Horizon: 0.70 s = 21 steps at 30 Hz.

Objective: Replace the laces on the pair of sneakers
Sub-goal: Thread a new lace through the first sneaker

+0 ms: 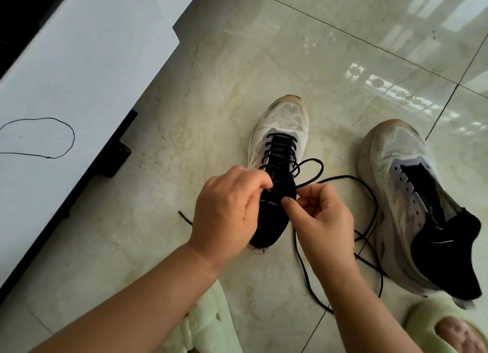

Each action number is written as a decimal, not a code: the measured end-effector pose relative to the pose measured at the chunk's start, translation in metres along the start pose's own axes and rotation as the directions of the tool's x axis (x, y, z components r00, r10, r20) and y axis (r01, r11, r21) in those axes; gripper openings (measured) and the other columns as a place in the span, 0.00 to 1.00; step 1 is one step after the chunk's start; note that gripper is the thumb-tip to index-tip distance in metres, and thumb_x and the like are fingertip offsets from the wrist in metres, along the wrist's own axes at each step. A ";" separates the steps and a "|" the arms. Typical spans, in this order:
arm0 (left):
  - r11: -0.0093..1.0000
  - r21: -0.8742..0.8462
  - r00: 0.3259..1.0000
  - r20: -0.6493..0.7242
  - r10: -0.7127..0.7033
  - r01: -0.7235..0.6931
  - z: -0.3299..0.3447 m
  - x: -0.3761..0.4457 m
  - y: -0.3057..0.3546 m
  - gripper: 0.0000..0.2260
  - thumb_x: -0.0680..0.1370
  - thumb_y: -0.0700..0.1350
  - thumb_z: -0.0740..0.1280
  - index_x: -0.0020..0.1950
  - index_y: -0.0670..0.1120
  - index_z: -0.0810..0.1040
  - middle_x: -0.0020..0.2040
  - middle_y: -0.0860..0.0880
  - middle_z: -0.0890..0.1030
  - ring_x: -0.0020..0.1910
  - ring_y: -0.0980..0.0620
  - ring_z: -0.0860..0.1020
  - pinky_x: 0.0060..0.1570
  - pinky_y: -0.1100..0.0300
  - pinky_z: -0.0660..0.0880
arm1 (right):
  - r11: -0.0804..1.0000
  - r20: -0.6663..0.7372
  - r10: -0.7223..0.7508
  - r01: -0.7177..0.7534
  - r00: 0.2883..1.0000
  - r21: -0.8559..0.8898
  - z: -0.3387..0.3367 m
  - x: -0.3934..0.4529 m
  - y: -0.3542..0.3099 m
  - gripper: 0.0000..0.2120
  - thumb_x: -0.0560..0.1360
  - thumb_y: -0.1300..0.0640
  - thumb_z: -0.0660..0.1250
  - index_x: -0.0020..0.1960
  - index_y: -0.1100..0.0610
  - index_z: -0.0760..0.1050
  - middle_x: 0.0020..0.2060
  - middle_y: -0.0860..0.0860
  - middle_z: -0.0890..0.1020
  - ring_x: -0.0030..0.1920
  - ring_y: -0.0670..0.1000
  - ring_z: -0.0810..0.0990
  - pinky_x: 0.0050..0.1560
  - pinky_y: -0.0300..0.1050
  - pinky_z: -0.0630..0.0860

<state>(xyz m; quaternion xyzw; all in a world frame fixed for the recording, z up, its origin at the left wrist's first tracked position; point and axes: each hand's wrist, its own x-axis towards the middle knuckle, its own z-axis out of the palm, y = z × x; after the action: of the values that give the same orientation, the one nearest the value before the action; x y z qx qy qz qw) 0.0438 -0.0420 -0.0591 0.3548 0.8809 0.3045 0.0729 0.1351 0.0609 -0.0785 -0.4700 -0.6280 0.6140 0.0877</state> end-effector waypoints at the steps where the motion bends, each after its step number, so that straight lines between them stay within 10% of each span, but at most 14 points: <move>1: 0.998 0.035 0.998 0.031 0.045 -0.046 0.002 0.000 0.000 0.07 0.72 0.36 0.64 0.45 0.44 0.81 0.39 0.48 0.76 0.36 0.49 0.76 0.36 0.54 0.72 | 1.000 -0.002 -0.013 0.013 1.000 -0.008 0.000 0.000 0.001 0.08 0.70 0.62 0.72 0.44 0.52 0.75 0.36 0.52 0.80 0.32 0.42 0.77 0.32 0.30 0.73; 7: 0.961 0.262 0.990 0.129 0.052 -0.085 0.015 0.004 0.008 0.05 0.69 0.45 0.73 0.42 0.46 0.82 0.40 0.48 0.72 0.39 0.48 0.74 0.42 0.57 0.61 | 0.999 -0.030 -0.040 0.040 0.999 0.003 0.001 0.000 -0.001 0.06 0.70 0.65 0.71 0.40 0.55 0.77 0.33 0.51 0.81 0.31 0.42 0.77 0.31 0.29 0.72; 13: 0.990 0.107 0.994 0.061 0.087 -0.093 0.008 0.005 0.002 0.04 0.70 0.46 0.70 0.38 0.47 0.82 0.46 0.49 0.77 0.43 0.50 0.73 0.48 0.54 0.64 | 0.998 -0.075 -0.062 0.061 0.995 -0.015 0.003 -0.002 0.002 0.06 0.70 0.63 0.71 0.39 0.54 0.77 0.32 0.49 0.80 0.30 0.40 0.75 0.30 0.28 0.71; 21: 0.952 -0.110 0.957 -0.032 -0.290 0.285 -0.021 -0.013 -0.036 0.10 0.73 0.43 0.65 0.35 0.40 0.78 0.36 0.49 0.78 0.35 0.49 0.77 0.38 0.55 0.72 | 0.985 -0.128 -0.145 0.131 0.981 -0.111 0.002 0.000 0.005 0.07 0.71 0.62 0.69 0.38 0.51 0.76 0.35 0.49 0.79 0.34 0.44 0.77 0.32 0.31 0.72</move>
<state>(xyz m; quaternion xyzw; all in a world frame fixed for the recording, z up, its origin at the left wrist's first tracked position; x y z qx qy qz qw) 0.0254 -0.0812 -0.0646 0.2113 0.9075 0.3448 0.1139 0.1357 0.0584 -0.0838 -0.4695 -0.6825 0.5401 0.1484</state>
